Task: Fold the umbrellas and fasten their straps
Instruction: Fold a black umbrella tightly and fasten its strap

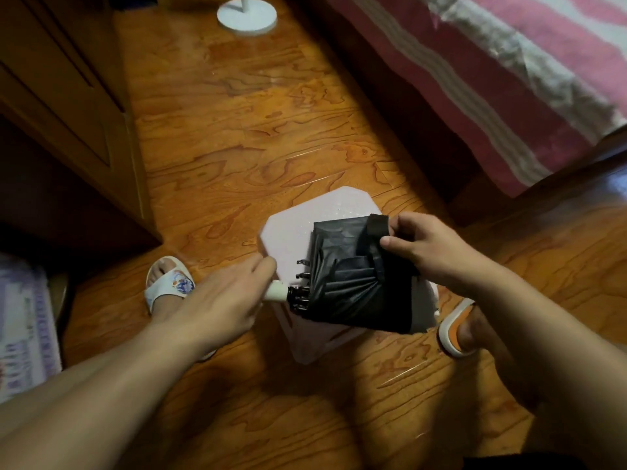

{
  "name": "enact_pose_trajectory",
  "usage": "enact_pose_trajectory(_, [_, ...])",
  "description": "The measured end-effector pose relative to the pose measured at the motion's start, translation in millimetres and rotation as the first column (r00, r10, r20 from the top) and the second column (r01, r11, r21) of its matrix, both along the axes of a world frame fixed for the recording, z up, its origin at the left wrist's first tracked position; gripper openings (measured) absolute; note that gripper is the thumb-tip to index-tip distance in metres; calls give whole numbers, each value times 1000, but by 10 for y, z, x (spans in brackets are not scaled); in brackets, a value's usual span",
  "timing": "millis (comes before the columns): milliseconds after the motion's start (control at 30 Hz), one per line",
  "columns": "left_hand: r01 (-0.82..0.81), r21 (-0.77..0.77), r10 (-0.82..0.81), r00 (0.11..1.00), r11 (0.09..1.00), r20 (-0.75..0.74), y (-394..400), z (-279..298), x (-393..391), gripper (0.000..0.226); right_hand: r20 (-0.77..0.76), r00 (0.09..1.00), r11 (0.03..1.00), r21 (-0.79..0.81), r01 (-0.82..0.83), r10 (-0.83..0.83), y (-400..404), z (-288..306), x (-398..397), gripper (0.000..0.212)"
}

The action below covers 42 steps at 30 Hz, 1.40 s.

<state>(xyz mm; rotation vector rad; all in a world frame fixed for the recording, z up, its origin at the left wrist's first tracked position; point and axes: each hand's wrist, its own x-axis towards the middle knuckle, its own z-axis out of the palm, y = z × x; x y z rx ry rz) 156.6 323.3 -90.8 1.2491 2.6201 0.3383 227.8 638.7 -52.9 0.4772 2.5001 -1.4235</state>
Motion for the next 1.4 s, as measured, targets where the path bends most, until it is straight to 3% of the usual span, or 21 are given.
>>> enact_pose_trajectory(100, [-74,108,91,982,991,-168,-21,-195,118,42,98,995,999,-31,29,-26,-10,56,-15,10])
enact_pose_trajectory(167, [-112,99,125,982,989,-139,-34,-394,194,46,152,987,998,-23,61,-57,-20,21,-10,13])
enact_pose_trajectory(333, [-48,-96,44,998,994,-46,-96,-602,185,60,164,981,991,-60,118,-106,-45,-87,18,5])
enact_pose_trajectory(433, [48,-65,-54,993,997,-106,-53,-522,84,42,158,975,968,-170,182,-156,-64,-98,31,9])
enact_pose_trajectory(500, [70,1,-70,997,998,-27,-33,-449,24,25,175,972,947,-250,199,-158,-64,-52,25,11])
enact_pose_trajectory(567, [48,52,-49,999,997,6,-25,-337,-28,24,152,981,942,-293,163,-122,-50,44,12,10])
enact_pose_trajectory(733, [-160,209,197,966,965,-167,-95,27,-156,29,-21,990,896,-428,116,-138,-18,325,-53,7])
enact_pose_trajectory(800, [-268,209,302,940,941,-158,-72,19,-186,28,-86,987,931,-352,98,-137,-46,319,-174,4])
enact_pose_trajectory(900, [-343,79,347,937,936,-40,-44,-263,-215,30,-91,991,985,-156,79,-94,-151,75,-342,2])
enact_pose_trajectory(967, [-338,57,332,939,939,89,-82,-469,-228,32,-102,991,996,-37,80,-83,-213,-107,-410,3])
enact_pose_trajectory(1067, [-281,114,264,954,953,142,-133,-537,-319,32,-190,982,982,181,53,-18,-202,-187,-497,11])
enact_pose_trajectory(1233, [-157,55,142,968,986,207,-87,-499,-254,37,27,988,953,259,-157,155,-205,-365,-418,22])
enact_pose_trajectory(1300, [-138,-80,151,972,987,182,-41,-502,-194,40,40,989,951,269,-151,146,-244,-479,-344,20])
enact_pose_trajectory(1367, [-110,-230,152,973,967,176,-5,-469,-190,60,33,992,953,276,-128,124,-246,-525,-329,18])
enact_pose_trajectory(1400, [-104,-232,142,978,967,150,19,-433,-198,66,34,992,949,289,-125,120,-240,-532,-339,18])
